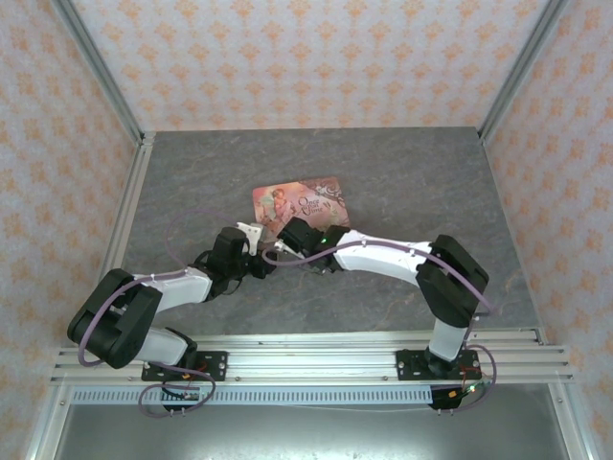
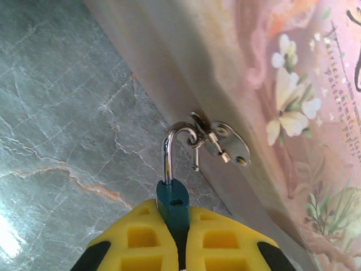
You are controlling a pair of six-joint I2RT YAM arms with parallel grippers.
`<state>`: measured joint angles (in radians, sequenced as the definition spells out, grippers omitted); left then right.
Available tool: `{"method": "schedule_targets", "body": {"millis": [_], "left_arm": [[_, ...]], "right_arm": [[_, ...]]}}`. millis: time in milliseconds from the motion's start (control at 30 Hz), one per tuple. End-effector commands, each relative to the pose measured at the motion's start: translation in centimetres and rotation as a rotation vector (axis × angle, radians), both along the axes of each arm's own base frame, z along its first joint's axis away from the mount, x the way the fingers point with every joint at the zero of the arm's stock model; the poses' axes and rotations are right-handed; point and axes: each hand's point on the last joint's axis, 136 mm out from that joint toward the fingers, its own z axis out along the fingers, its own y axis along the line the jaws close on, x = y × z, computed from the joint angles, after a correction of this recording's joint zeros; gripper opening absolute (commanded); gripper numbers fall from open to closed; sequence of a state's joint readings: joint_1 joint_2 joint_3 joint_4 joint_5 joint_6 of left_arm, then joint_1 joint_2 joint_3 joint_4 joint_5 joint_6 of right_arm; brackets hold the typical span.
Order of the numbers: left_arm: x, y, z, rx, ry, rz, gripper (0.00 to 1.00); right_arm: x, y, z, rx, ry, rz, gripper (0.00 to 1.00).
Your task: Unlock the padlock with the key
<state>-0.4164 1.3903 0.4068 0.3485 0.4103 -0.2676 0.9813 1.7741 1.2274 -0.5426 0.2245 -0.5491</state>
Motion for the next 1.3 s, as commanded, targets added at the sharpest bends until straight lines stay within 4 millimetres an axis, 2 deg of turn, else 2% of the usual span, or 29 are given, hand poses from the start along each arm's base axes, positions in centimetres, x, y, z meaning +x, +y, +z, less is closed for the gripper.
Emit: {"method": "schedule_targets", "body": {"millis": [0,167,300,467,767,1067,1267], "left_arm": [[0.3,0.5,0.7,0.016,-0.018,0.017,0.32],[-1.0,1.4,0.9,0.038,-0.020,0.023,0.32],[-2.0,2.3,1.4,0.046,-0.034,0.038,0.33],[-2.2,3.3,2.7,0.050,-0.058,0.097,0.33],[-2.3,5.1,2.8,0.024,-0.037,0.240,0.35],[-2.7,5.5,3.0,0.005,-0.053,0.269,0.36],[-2.7,5.6,3.0,0.004,-0.056,0.276,0.36]], "right_arm": [[1.3,0.8,1.4,-0.036,-0.103,0.049,0.00],[1.3,1.9,1.7,-0.036,-0.133,0.124,0.00],[2.0,1.7,1.6,-0.090,-0.167,0.141,0.00],[3.0,1.8,2.1,-0.124,-0.209,0.125,0.00],[3.5,3.0,1.0,-0.121,-0.221,0.168,0.00],[5.3,5.2,3.1,0.039,-0.325,0.078,0.00],[5.4,5.8,2.0,0.008,-0.321,0.127,0.00]]}}
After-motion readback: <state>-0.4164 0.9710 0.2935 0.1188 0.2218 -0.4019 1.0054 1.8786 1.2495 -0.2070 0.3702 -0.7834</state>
